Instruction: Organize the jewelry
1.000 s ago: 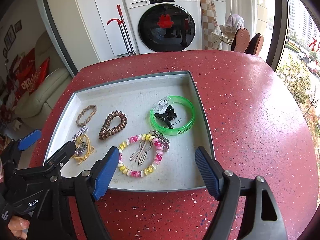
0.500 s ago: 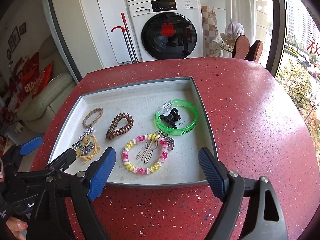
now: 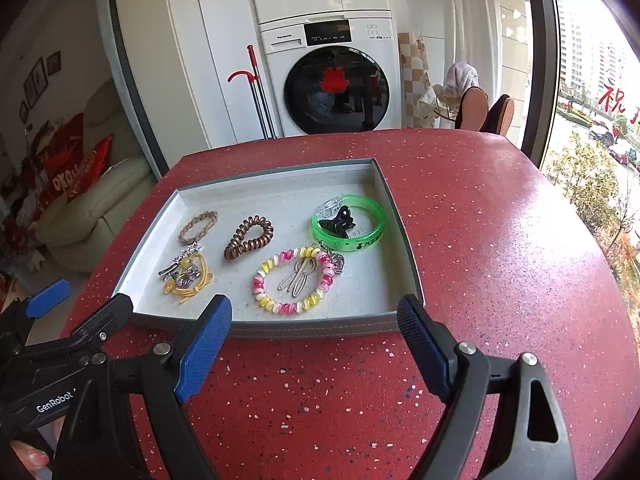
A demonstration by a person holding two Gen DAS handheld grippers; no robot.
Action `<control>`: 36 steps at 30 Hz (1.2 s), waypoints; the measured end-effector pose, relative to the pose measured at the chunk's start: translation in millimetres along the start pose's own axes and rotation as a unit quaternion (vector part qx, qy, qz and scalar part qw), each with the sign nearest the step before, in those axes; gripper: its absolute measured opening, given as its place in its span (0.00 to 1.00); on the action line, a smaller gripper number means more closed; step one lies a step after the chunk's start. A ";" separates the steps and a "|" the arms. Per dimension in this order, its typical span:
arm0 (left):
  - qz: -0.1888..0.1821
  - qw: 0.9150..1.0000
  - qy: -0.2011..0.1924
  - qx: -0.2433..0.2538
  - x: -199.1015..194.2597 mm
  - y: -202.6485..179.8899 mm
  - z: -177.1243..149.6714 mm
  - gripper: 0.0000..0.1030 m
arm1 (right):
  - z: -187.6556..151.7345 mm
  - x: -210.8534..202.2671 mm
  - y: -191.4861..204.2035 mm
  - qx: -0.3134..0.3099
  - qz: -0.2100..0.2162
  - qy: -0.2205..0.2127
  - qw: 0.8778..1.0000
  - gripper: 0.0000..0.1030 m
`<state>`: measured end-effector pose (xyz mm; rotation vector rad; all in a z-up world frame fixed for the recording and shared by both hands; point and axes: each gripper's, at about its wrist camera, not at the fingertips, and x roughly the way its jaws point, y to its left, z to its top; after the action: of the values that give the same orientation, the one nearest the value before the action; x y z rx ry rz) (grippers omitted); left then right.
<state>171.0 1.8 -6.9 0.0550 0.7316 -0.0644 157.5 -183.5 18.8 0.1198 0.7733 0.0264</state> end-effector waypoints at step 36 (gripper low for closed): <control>0.031 0.999 -0.027 -0.016 -19.7 2.1 -35.9 1.00 | -19.1 -27.4 10.5 -0.035 -0.040 -0.052 0.997 0.85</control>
<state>132.6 7.2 -20.3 0.0452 0.6766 0.0052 124.9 -173.0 25.6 0.0233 0.6728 -0.0293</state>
